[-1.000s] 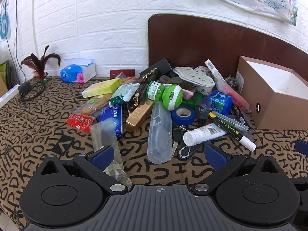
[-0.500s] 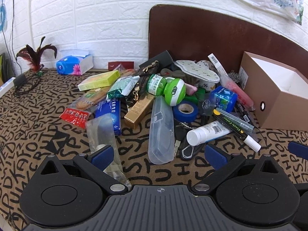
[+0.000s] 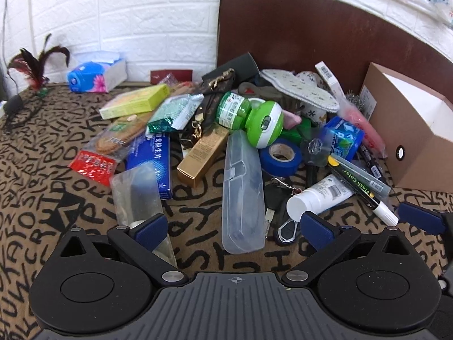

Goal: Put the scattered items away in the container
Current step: 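Close the left gripper on the clear glasses case and lift it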

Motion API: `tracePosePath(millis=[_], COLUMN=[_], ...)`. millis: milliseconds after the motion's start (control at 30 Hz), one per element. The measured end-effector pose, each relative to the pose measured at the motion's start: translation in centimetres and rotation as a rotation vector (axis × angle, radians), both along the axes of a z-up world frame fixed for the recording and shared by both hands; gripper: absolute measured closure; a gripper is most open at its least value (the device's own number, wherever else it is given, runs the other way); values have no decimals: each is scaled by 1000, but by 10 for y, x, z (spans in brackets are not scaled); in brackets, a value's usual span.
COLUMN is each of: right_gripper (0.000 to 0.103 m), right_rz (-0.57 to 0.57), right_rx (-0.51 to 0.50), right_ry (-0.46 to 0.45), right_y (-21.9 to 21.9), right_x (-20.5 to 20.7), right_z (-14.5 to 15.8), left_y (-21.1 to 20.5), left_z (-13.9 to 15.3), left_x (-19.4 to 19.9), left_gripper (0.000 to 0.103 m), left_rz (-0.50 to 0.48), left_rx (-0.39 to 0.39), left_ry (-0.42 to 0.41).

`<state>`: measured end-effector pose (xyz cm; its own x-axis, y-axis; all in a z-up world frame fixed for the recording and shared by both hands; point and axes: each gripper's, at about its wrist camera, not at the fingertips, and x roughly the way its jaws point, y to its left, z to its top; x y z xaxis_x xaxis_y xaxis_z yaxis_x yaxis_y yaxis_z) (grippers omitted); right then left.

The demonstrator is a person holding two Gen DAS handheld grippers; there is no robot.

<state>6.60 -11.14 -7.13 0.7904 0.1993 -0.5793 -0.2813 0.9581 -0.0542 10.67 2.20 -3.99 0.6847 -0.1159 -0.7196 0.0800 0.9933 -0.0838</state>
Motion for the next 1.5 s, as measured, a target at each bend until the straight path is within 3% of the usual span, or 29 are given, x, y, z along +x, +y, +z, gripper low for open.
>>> tracePosePath(millis=[133,267,467,700,900,1067,1200,1333,1500], right_gripper=[1,10,19,29,29,30,34,44,46], right_rz=[65,127,191,259,298,265,273,276,312], right_rx=[-15,-18,-28,-9,44,168,179,214,206], right_ry=[-7,11,9,26,119,298,283,281,308], right_y=[14,26,41,53,64,62,57,43,29], right_x=[15,31,46,65,80,100,89,76,41], right_z=[-5,-11,-15,-9,-12,-25,-26,-22,-16], left_y=[6,11,18,26,45,48,46,44,33], left_z=[-4,-10,-18,-19,-21,-35,-35,-31,-28], left_x=[20,35,56,78,91,100,96,83,46], left_gripper=[1,6,23,45,44,42,52,54,54], left_rz=[-33,-65,-119,-167,-193,-209,-215,-218,-218], left_rx=[-44,-73,-108,-82,-148,-179,-189,-203,-207], left_ry=[47,81,144,155,190,257,262,277,308])
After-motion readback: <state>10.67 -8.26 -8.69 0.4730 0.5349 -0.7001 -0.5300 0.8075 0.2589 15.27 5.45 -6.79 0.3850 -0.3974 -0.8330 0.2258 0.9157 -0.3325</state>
